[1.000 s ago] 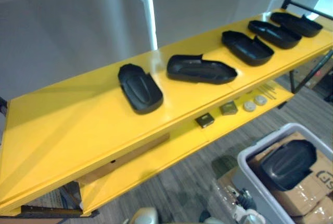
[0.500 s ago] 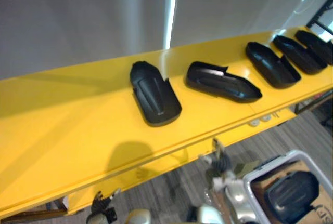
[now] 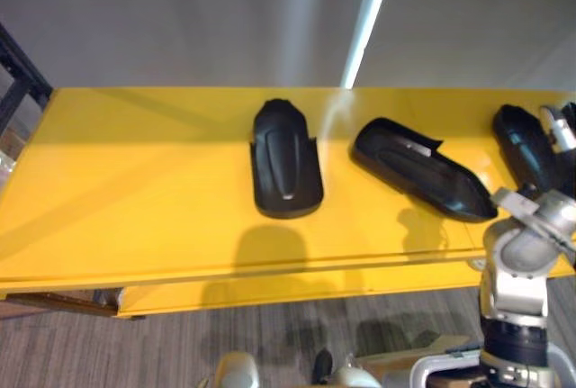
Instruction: Walk over and take plastic housings, then place them on the shelf
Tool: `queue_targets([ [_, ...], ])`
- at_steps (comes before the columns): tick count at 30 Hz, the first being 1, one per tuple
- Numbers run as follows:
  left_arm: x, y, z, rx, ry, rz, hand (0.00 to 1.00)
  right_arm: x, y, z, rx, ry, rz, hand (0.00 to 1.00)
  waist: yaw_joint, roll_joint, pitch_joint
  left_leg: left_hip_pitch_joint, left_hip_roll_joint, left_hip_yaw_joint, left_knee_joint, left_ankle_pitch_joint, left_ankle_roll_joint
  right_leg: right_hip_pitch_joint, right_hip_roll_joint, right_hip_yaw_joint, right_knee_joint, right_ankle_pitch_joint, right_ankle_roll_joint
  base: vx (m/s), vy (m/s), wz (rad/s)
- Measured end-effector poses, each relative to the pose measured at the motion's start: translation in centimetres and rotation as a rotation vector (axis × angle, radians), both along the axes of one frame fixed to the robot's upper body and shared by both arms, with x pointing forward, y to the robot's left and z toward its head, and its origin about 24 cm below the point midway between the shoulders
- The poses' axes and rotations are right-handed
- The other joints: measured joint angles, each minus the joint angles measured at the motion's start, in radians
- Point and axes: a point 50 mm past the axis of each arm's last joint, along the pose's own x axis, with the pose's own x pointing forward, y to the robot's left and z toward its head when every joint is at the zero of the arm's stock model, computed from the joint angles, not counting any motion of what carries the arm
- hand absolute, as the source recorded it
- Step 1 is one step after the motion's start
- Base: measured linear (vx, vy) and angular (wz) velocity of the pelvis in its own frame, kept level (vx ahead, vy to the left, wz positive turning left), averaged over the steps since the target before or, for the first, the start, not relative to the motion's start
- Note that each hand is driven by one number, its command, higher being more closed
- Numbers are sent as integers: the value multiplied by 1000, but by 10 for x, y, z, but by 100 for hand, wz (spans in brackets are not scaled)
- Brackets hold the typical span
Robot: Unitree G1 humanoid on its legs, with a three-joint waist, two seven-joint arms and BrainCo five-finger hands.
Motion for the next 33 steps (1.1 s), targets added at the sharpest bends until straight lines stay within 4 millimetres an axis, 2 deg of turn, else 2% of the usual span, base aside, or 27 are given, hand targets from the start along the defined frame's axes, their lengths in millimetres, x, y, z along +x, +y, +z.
queue_targets([
  [3, 2, 3, 1, 29, 1, -72, 0, -7, -6, -18, 20, 88, -12, 0, -4, -7, -6, 44, -30, -3, -71, 34, 7, 30, -28, -12, -5, 6, 9, -43, 67, 17],
  [6, 11, 10, 4, 64, -26, -127, 0, -4, -7, -30, -35, 233, 27, 0, -21, -30, -38, 50, -49, 4, -115, 53, 14, 31, -52, -29, -11, 12, 20, -20, 63, 19],
  [7, 15, 14, 5, 78, -39, -141, 0, -2, -8, -37, -60, 317, 33, 0, -23, -40, -44, 51, -51, 10, -122, 59, 11, 31, -57, -31, -11, 13, 22, -10, 55, 15],
  [8, 22, 19, 8, 104, -68, -166, 0, 1, -13, -55, -94, 486, 30, 0, -22, -58, -55, 53, -51, 40, -138, 71, 5, 29, -66, -32, -15, 18, 29, -7, 54, 11],
  [10, 27, 23, 11, 122, -90, -179, 0, 3, -20, -75, -88, 636, 37, 0, -22, -65, -59, 53, -58, 52, -145, 78, 6, 29, -74, -31, -19, 21, 35, 16, 64, 4],
  [11, 31, 27, 13, 135, -104, -189, 0, 2, -26, -91, -65, 744, 36, 0, -23, -70, -62, 53, -67, 54, -149, 78, 6, 28, -82, -31, -22, 23, 38, 29, 66, 4],
  [13, 31, 30, 14, 145, -106, -193, 0, -1, -30, -102, -57, 815, 47, 0, -28, -75, -63, 53, -74, 55, -151, 77, 6, 28, -90, -29, -21, 25, 40, 36, 62, 3],
  [15, 30, 35, 15, 152, -102, -197, 0, -3, -33, -110, -61, 877, 67, 0, -37, -67, -56, 51, -81, 63, -163, 77, 7, 16, -98, -22, -21, 32, 48, 45, 68, -6],
  [18, 29, 35, 15, 143, -97, -201, 0, -1, -37, -117, -123, 989, 39, 0, -41, -60, -40, 51, -81, 84, -167, 80, 13, 5, -100, 2, -21, 39, 53, 41, 40, -11],
  [21, 28, 33, 14, 128, -89, -212, 0, 5, -46, -125, -158, 1110, 1, 0, -44, -68, -31, 48, -75, 90, -165, 80, 14, -4, -95, 7, -19, 55, 45, 44, 30, -3],
  [26, 31, 31, 14, 121, -71, -273, 0, 20, -56, -112, -231, 1161, -1, 0, -35, -77, 7, 30, -65, 90, -156, 84, 19, -30, -84, 30, -15, 109, 45, -10, 54, -2],
  [28, 35, 35, 17, 135, -87, -279, 0, 23, -60, -110, -237, 1173, -6, 0, -24, -83, 23, 25, -65, 89, -147, 85, 20, -40, -86, 30, -5, 117, 49, -8, 42, 4],
  [33, 36, 41, 18, 149, -82, -285, 0, 38, -62, -106, -279, 1203, 23, 0, -20, -90, 38, -5, -73, 78, -138, 94, 31, -53, -89, 29, -5, 122, 50, -50, 12, 7],
])
